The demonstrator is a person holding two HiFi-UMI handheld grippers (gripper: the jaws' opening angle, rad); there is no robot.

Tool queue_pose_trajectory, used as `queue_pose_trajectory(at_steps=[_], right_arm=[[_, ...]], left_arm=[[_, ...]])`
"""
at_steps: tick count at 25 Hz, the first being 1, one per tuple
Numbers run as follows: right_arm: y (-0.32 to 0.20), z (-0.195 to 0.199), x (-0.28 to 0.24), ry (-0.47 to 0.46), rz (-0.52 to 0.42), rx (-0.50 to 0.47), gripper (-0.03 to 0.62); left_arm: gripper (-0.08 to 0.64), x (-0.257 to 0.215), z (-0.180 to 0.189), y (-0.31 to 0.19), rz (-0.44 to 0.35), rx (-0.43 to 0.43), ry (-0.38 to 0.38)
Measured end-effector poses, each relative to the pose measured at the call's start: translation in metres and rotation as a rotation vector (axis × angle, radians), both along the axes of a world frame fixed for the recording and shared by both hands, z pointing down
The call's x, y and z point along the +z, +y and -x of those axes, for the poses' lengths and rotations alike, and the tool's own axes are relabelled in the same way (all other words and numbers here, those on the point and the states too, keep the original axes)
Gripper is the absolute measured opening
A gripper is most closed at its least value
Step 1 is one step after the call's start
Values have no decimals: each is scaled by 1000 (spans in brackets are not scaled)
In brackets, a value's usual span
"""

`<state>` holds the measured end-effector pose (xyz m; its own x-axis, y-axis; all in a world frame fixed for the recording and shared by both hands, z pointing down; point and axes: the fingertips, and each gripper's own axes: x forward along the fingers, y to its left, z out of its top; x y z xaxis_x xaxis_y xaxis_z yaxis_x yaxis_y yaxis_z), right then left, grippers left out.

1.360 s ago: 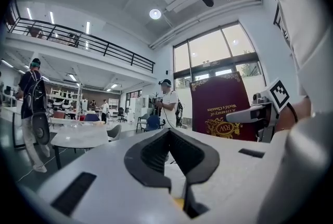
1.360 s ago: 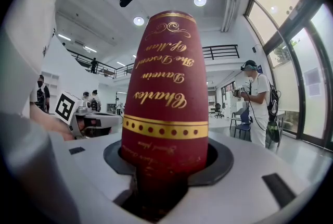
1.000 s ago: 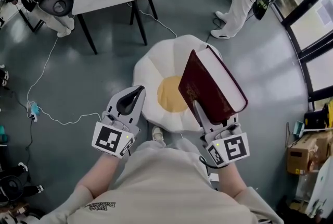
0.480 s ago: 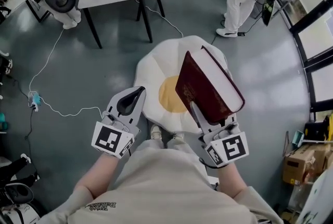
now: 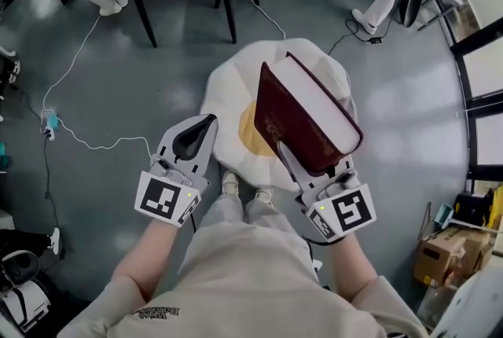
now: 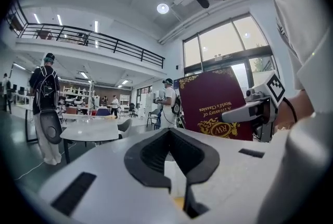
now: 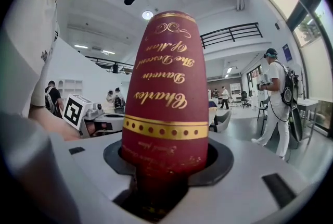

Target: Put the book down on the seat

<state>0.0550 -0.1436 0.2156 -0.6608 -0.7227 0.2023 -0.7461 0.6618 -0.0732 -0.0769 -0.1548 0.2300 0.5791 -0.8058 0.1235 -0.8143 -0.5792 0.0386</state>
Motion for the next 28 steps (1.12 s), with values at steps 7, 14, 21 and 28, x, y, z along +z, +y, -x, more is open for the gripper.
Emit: queue_pose_trajectory(at_steps=[7, 14, 21, 28], right_arm=[[-33, 25, 50, -86, 149, -116, 224], [-39, 53, 129, -79, 243, -187, 224], [-42, 83, 254, -57, 356, -273, 224], [-53, 107, 411, 21, 426, -300, 224]], left_arm=[[5, 48, 6, -20, -8, -31, 57], [5, 110, 27, -24, -59, -5, 85], [5, 213, 34, -29, -12, -20, 71], [5, 349, 37, -37, 65, -22, 60]])
